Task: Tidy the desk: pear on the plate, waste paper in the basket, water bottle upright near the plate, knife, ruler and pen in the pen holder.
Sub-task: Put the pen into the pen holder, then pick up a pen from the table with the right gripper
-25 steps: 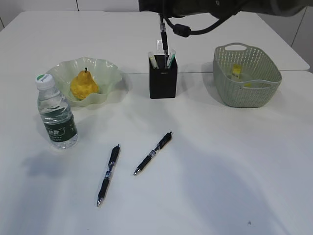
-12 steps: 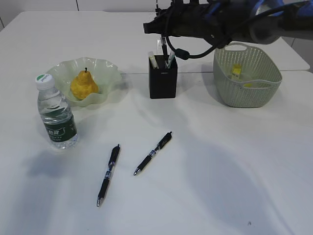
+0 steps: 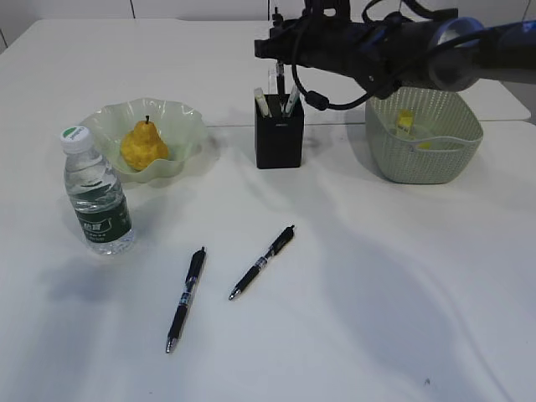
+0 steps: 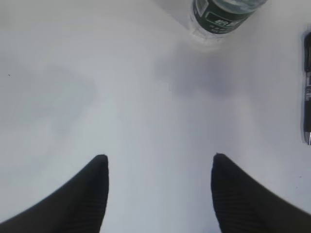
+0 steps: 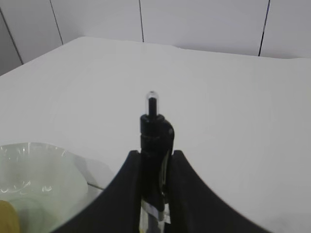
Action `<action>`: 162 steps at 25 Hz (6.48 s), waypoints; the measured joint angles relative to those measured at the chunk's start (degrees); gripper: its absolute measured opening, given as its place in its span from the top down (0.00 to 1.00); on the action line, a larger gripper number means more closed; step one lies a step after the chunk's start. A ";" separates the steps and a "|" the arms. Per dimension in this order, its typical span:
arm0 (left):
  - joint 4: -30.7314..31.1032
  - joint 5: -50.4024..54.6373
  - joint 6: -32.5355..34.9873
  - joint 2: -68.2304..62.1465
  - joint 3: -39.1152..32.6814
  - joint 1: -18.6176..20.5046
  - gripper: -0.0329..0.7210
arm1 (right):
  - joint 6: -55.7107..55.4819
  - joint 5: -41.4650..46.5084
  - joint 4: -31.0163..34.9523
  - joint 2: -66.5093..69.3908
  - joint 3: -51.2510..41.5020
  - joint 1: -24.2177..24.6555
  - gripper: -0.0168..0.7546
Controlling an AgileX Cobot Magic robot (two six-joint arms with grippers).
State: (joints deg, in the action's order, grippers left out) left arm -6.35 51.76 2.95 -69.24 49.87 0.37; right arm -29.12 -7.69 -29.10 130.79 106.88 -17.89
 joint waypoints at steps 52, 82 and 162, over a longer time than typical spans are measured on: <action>0.05 -0.10 0.00 0.00 0.00 0.00 0.34 | 26.90 66.05 40.34 -15.12 1.98 -0.33 0.58; -0.40 -3.38 0.00 0.00 0.00 0.00 0.34 | -37.91 76.14 29.63 -3.35 2.11 -14.32 0.54; -0.80 -4.60 0.00 0.00 0.00 0.00 0.34 | -35.94 72.98 29.10 5.28 2.47 -14.32 0.86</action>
State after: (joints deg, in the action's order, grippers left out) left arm -7.15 47.16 2.95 -69.24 49.87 0.37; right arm -65.06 65.28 0.00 136.07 109.34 -32.21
